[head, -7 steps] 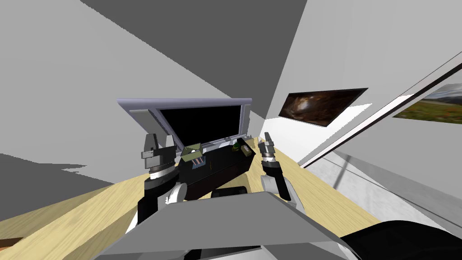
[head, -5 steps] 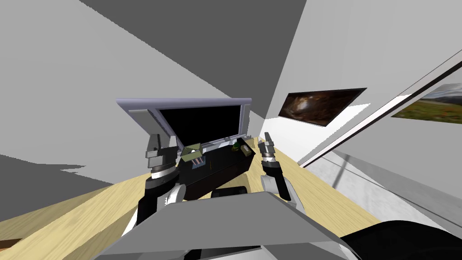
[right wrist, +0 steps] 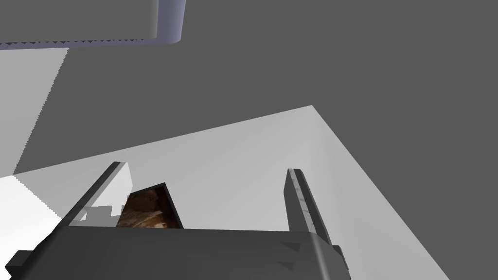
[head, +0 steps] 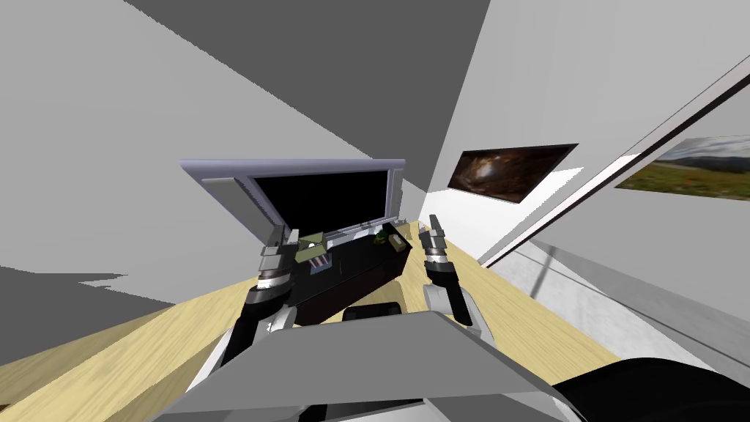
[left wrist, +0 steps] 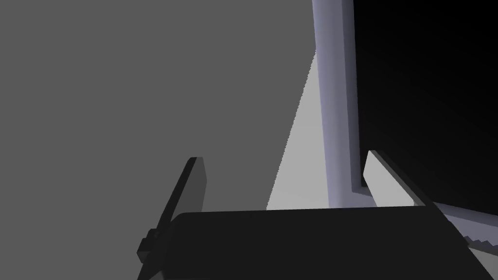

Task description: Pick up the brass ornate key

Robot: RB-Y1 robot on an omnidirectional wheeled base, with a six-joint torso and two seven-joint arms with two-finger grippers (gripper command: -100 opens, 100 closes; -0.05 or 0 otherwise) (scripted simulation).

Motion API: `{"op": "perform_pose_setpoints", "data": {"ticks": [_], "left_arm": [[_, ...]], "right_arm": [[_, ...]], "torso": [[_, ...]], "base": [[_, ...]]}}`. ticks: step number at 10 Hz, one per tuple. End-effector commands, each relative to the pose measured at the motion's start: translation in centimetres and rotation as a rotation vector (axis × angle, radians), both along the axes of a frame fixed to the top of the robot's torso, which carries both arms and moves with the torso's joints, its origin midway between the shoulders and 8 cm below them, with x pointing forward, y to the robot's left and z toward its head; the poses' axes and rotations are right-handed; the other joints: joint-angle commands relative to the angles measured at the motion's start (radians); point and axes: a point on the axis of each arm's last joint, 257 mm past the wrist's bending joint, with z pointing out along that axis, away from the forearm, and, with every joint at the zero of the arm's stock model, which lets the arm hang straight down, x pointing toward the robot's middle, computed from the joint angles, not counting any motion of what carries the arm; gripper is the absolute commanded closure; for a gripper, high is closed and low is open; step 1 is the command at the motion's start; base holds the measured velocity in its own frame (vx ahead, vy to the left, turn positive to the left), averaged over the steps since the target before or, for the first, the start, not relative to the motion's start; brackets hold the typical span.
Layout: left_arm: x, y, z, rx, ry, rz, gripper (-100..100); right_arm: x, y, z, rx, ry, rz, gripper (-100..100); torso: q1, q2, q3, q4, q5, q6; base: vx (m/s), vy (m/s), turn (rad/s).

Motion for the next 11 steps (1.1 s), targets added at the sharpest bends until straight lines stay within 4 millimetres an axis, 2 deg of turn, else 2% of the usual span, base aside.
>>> {"op": "perform_pose_setpoints", "data": {"ticks": [1,3,4,5,6,9,10,11], "left_arm": [[1.1,0.5,-2.7,0.019,0.083,-0.004,-100],[2.1,1.4,-6.5,0.038,0.191,0.0,-100],[2.2,1.5,-6.8,0.037,0.198,0.001,-100],[2.5,2.1,-8.9,0.045,0.255,0.007,-100],[2.5,2.1,-9.1,0.044,0.26,0.008,-100],[2.8,4.6,-16.4,0.058,0.45,0.042,-100],[2.8,4.7,-16.9,0.056,0.46,0.045,-100],[2.6,5.7,-19.5,0.058,0.526,0.061,-100]], "right_arm": [[0.0,0.0,0.0,0.0,0.0,0.0,0],[0.0,0.0,0.0,0.0,0.0,0.0,0],[0.0,0.0,0.0,0.0,0.0,0.0,0],[0.0,0.0,0.0,0.0,0.0,0.0,0],[0.0,0.0,0.0,0.0,0.0,0.0,0],[0.0,0.0,0.0,0.0,0.0,0.0,0],[0.0,0.0,0.0,0.0,0.0,0.0,0],[0.0,0.0,0.0,0.0,0.0,0.0,0]], "torso": [[0.0,0.0,0.0,0.0,0.0,0.0],[0.0,0.0,0.0,0.0,0.0,0.0],[0.0,0.0,0.0,0.0,0.0,0.0],[-0.001,-0.001,0.0,0.0,0.0,0.0],[-0.001,-0.001,0.0,0.0,0.0,0.0],[-0.001,-0.001,-0.001,0.0,0.0,0.0],[-0.002,-0.001,-0.001,0.0,0.0,0.0],[-0.001,-0.001,-0.001,0.0,0.0,0.0]], "base": [[-0.027,-0.011,-0.101],[-0.028,-0.014,-0.106],[-0.018,-0.011,-0.03],[-0.015,-0.015,-0.082],[-0.01,-0.008,-0.049],[-0.01,-0.021,-0.148],[-0.009,-0.023,-0.063],[-0.006,-0.023,-0.124]]}}
